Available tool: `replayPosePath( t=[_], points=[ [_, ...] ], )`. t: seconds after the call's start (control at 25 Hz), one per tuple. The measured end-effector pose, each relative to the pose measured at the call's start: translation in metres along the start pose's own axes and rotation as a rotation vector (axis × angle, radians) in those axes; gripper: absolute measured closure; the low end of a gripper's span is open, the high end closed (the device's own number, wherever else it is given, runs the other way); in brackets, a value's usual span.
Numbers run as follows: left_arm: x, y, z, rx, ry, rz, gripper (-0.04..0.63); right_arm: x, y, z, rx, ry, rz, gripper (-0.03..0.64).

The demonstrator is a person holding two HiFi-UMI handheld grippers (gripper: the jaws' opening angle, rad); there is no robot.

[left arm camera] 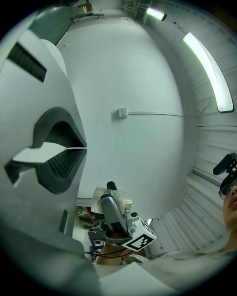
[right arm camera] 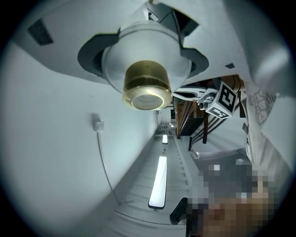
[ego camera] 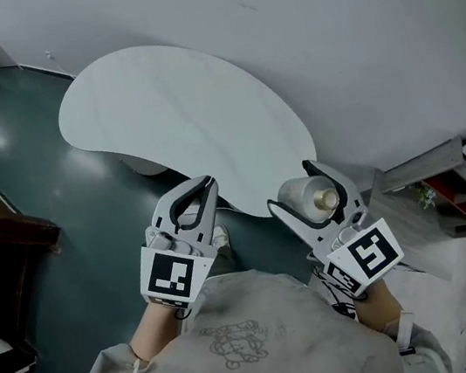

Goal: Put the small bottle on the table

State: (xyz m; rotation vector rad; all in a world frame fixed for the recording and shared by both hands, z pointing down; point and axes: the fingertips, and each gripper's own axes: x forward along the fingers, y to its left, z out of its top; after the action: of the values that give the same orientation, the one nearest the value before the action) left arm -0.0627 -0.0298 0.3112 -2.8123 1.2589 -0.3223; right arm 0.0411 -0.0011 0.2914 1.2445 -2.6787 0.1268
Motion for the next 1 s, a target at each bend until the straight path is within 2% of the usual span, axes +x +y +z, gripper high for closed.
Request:
replayPosePath(
  t=[0.44, 0.68, 0.84, 1.0],
  points=[
    [0.052, 0.094, -0.007, -0.006, 0.003, -0.044, 0.571, 0.099, -0.033, 0.022, 0.012, 0.017, -0.047, 0.280],
    [0.074, 0.116, -0.014, -0.021, 0.014, -0.037, 0.571, 0.125, -0.051, 0.018, 0.017, 0.043, -0.044, 0.280],
    [0.091, 0.123, -0.025, -0.032, 0.055, -0.017, 0.571, 0.137, -0.069, 0.015, 0.008, 0.055, -0.036, 0.279],
    [0.103, 0.126, -0.018, -0.031, 0.054, 0.009, 0.571, 0.144, -0.085, 0.019, -0.005, 0.058, -0.010, 0.281]
  ],
)
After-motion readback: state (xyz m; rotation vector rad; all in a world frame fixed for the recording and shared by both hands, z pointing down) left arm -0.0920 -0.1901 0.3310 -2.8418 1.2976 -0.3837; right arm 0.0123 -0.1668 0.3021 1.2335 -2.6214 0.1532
